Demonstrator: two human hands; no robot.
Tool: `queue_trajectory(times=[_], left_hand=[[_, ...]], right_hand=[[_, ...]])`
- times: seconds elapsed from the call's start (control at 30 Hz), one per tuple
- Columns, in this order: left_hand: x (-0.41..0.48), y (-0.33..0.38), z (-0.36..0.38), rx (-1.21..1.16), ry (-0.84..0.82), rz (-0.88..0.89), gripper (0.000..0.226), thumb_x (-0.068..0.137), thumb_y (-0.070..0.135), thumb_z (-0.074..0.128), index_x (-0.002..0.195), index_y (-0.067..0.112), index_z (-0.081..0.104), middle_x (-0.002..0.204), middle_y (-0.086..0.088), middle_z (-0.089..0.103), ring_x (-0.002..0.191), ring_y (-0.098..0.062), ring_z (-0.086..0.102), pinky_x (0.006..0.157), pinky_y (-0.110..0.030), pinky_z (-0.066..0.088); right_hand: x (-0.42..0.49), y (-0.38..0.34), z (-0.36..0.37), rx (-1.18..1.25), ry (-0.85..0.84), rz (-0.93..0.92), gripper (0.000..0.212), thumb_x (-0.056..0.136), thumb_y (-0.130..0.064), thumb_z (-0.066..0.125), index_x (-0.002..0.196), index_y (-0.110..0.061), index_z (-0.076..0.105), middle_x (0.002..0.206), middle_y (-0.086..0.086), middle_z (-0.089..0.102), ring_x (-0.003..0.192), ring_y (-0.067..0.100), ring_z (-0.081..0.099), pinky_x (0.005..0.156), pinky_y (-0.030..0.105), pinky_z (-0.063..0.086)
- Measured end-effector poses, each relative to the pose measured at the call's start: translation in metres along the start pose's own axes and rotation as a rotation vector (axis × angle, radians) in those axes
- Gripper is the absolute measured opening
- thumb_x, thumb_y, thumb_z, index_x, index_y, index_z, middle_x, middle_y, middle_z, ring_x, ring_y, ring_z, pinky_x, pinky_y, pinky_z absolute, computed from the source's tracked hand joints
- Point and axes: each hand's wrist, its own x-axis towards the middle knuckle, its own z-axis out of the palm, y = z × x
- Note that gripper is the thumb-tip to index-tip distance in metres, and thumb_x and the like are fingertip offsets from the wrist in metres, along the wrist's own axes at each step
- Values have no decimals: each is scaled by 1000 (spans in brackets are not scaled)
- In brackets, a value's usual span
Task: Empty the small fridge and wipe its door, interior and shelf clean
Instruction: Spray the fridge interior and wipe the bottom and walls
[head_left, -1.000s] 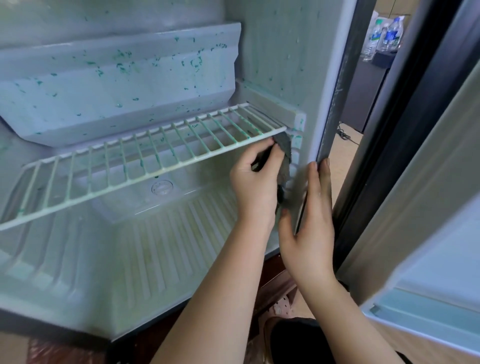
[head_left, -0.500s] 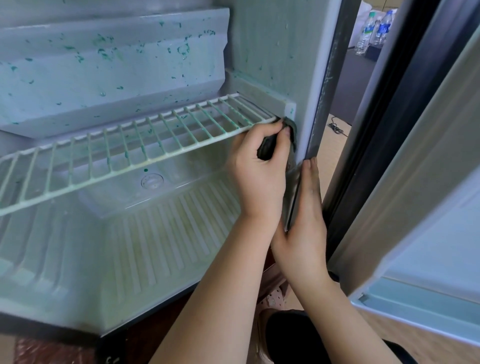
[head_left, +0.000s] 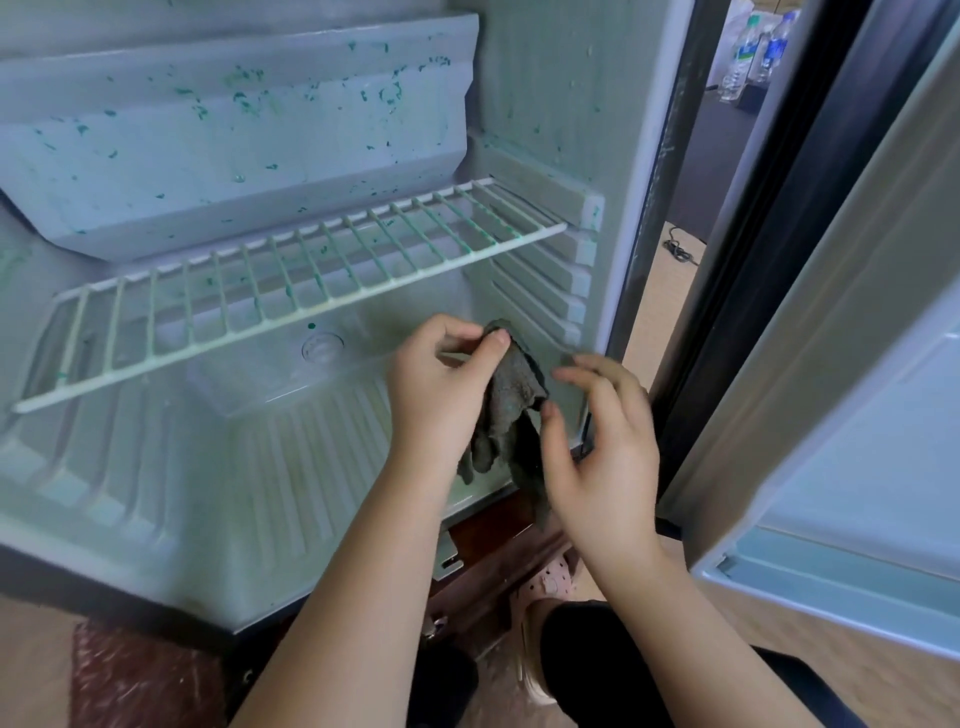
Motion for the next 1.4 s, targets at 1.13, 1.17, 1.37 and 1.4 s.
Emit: queue_trajectory(times=[1.13,1.17,1.37,1.4], left_hand=[[12,10,-62,38,-107,-77,13,90,25,68,80,16,66,81,-23,67,70,-17,58,68,-32,45],[13,10,-63,32,-88,-62,13,89,25,68,80,17,66,79,-21,68,70,-16,59,69,-33,45],[23,4,-79,-26,201,-91,12,88,22,70,77,20,66,73,6,66,72,-8,61,75,-29,51],[25,-1,-82,63,229,-66,11,87,22,71,79,19,66,74,7,66,73,-10,61,79,-32,52]], right_hand=[[-11,-28,53,-158,-555,273,44,81,-41,69,117,-23,52,99,1,61,98,19,54,74,29,44],[-10,-26,55,-187,-551,291,40,83,-40,67,117,-24,51,97,3,60,93,22,57,70,30,45],[-3,-18,42,-216,-424,238,26,87,-27,61,112,-26,55,82,-2,56,79,22,58,59,28,39],[-2,-18,38,-215,-373,194,22,86,-24,62,108,-24,62,80,-6,54,83,21,57,61,27,38]])
